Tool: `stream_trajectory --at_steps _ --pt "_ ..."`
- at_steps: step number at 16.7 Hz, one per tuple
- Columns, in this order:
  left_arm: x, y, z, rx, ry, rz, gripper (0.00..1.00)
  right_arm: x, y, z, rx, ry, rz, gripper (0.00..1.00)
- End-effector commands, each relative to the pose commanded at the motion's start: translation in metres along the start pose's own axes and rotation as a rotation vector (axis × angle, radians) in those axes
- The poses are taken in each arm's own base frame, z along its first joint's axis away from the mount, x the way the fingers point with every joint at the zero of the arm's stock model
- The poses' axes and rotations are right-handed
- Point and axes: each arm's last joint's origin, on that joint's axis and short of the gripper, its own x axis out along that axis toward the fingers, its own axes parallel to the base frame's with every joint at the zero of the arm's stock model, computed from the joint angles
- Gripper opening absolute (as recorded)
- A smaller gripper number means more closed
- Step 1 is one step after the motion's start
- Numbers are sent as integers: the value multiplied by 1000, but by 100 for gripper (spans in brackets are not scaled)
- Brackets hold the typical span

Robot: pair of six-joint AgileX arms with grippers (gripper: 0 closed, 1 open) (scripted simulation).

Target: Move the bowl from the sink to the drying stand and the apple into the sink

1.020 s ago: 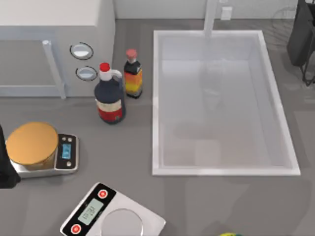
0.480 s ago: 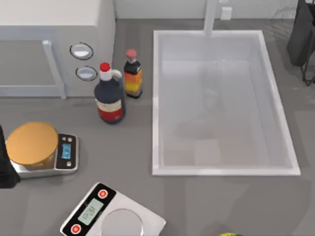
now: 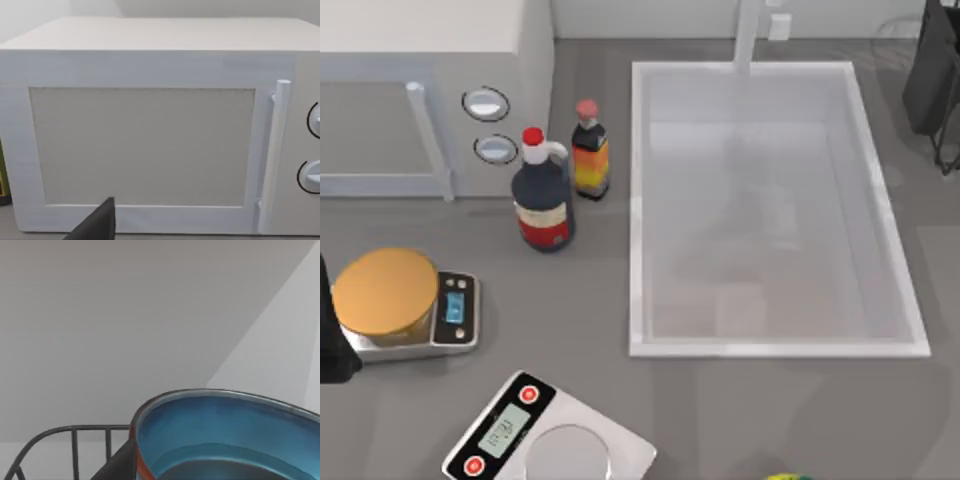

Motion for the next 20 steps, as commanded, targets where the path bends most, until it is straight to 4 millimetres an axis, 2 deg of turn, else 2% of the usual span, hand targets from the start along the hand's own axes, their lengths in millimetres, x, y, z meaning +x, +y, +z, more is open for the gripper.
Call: stream_trajectory --at_steps 7,11,15,20 --pt "0 0 0 0 0 0 100 0 -1 0 0 0 -2 100" --pt "0 0 0 0 0 0 100 -14 14 12 5 3 21 100" --pt "0 0 0 0 0 0 100 -56 40 35 7 8 38 100" --pt "0 0 0 0 0 0 100 -144 74 55 2 -23 36 100"
